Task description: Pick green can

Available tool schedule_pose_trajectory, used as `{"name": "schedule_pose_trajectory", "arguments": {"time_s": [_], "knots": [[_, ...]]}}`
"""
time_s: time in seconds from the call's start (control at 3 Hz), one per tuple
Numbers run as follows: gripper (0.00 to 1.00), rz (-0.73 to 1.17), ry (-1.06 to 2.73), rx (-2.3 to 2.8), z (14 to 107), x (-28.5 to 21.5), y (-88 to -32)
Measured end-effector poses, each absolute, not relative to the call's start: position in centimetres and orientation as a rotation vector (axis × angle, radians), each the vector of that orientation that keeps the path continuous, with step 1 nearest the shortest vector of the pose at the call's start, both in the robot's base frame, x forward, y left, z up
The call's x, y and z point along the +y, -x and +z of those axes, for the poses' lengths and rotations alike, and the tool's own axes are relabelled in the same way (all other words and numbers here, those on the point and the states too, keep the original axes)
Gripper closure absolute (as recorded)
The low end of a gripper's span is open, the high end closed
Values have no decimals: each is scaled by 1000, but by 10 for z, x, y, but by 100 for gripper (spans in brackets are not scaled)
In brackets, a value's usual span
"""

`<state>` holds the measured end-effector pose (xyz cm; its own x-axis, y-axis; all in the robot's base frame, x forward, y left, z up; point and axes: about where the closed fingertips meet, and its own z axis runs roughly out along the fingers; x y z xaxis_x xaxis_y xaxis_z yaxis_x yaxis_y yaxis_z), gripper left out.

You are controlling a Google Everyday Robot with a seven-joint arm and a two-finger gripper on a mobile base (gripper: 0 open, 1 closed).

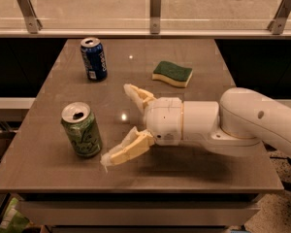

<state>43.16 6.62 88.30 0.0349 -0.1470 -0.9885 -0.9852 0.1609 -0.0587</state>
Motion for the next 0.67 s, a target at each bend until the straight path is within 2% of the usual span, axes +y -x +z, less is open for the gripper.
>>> {"name": "schedule_pose_trajectory", "arguments": {"time_s": [0.67], "knots": [[0, 1009, 1191, 1348, 881, 97, -434]]}}
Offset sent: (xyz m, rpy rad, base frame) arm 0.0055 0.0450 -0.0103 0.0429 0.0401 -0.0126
